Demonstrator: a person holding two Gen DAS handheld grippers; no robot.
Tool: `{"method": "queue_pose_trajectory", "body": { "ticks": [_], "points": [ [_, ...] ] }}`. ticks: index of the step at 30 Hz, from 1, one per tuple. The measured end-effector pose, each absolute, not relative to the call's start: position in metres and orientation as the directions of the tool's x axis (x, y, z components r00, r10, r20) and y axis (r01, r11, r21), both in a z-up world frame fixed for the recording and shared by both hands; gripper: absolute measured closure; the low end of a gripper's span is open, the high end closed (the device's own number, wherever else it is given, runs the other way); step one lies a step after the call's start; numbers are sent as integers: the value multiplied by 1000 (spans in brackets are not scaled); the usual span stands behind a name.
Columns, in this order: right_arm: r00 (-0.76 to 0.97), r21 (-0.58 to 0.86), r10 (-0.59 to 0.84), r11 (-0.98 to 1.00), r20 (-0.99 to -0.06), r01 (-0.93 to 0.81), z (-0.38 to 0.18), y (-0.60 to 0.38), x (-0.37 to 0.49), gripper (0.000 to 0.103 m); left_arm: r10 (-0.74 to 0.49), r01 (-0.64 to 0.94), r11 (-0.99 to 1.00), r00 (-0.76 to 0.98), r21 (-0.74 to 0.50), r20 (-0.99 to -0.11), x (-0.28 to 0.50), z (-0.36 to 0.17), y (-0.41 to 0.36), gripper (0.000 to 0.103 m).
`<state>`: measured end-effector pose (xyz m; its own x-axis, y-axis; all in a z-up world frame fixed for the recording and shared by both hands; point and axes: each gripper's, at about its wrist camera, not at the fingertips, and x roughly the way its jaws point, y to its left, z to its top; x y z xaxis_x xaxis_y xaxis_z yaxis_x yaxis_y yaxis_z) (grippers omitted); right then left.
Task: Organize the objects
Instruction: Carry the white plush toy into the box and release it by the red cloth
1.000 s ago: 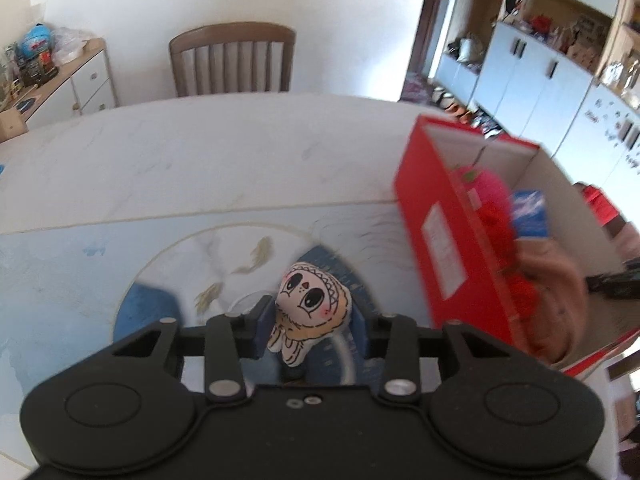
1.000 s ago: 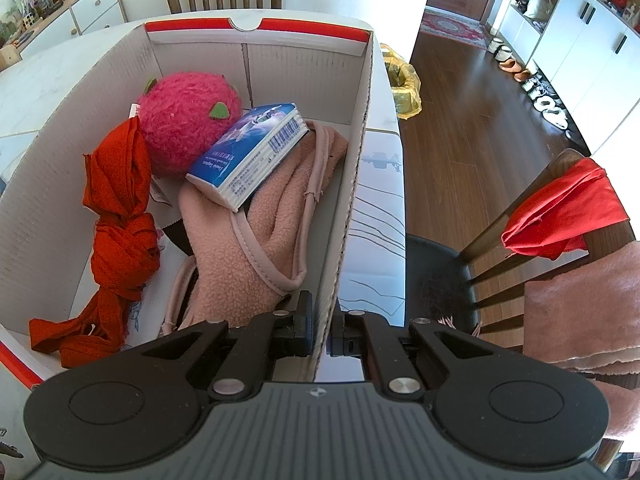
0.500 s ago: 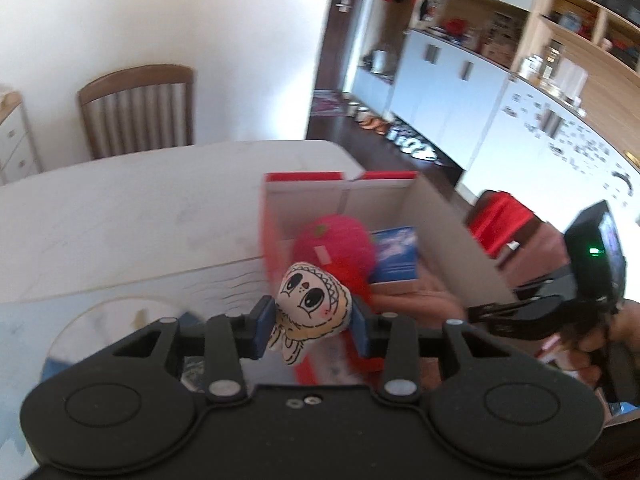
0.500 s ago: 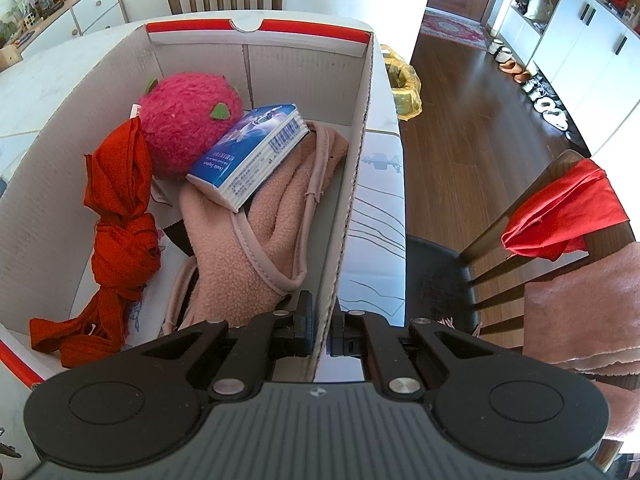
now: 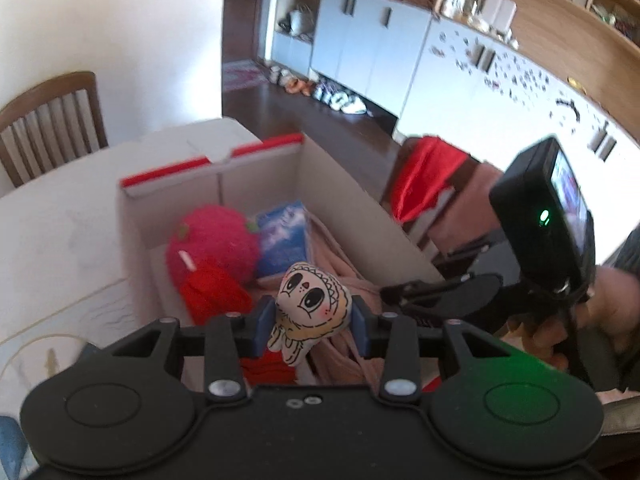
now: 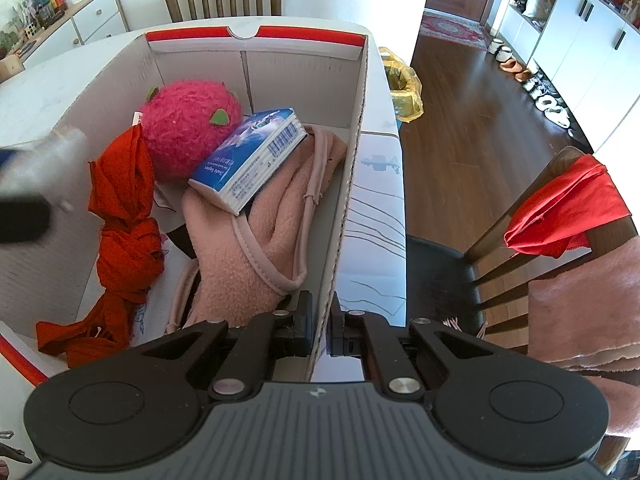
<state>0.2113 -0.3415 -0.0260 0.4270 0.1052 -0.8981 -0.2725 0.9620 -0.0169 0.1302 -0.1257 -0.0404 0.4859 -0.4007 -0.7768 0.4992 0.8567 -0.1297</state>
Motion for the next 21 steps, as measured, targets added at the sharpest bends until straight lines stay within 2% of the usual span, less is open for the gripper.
{"method": "queue_pose_trajectory", "body": {
  "ticks": [11,21],
  "points": [
    [427,1,116,966,-897,-260,-26,-344,210,97,-366,505,850,361,-150,-858,143,-79,-142,65],
    [427,4,118,966,-897,-259,-26,-345,210,97,-333,497,854,295,-154,-895,149,-102,-147,66]
  ]
}}
